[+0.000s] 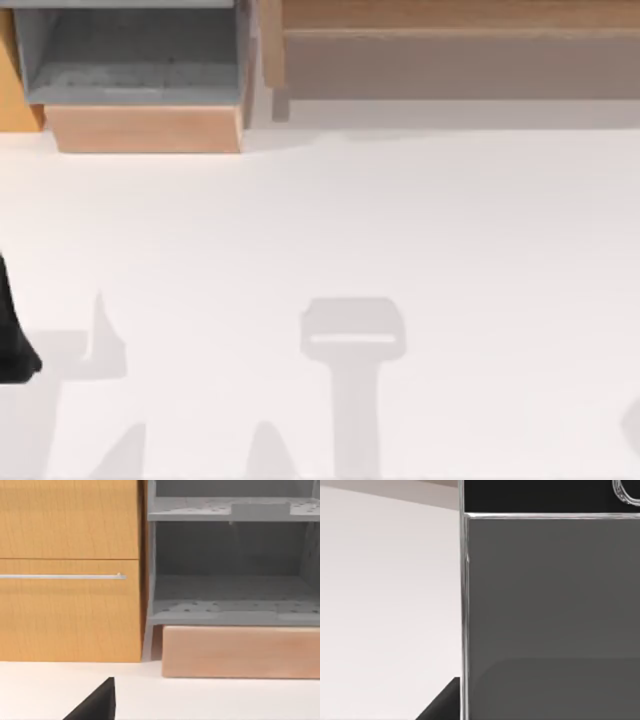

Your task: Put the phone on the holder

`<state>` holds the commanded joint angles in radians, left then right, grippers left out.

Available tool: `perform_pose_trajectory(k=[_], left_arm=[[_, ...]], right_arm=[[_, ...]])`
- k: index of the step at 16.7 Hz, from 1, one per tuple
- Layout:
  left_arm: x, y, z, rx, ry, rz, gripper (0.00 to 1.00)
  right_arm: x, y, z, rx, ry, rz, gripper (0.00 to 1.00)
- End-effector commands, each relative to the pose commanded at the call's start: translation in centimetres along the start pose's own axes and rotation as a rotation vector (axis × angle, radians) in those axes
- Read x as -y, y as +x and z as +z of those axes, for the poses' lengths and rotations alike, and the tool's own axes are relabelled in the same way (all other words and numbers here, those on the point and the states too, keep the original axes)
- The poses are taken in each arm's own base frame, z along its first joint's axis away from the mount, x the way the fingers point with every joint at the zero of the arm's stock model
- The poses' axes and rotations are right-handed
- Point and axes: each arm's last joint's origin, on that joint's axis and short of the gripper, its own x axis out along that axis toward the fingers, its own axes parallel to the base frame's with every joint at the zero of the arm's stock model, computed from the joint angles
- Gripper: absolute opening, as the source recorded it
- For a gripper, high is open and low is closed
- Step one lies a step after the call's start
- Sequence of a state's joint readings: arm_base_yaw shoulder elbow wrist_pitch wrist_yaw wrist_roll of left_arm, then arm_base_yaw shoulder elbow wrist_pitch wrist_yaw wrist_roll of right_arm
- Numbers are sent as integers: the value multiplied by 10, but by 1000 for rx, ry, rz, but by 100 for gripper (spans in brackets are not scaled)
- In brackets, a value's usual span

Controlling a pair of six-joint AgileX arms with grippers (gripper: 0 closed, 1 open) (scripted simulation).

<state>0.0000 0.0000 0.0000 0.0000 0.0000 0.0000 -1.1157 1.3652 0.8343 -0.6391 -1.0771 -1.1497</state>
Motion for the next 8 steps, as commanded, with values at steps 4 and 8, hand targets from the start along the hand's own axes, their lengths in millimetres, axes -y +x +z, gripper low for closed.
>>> perform_pose_trajectory(k=[4, 8], left_arm=[[0, 0, 0, 0, 0, 0, 100], [0, 0, 0, 0, 0, 0, 100]], right_arm=[[0, 0, 0, 0, 0, 0, 75], [0, 0, 0, 0, 0, 0, 100]])
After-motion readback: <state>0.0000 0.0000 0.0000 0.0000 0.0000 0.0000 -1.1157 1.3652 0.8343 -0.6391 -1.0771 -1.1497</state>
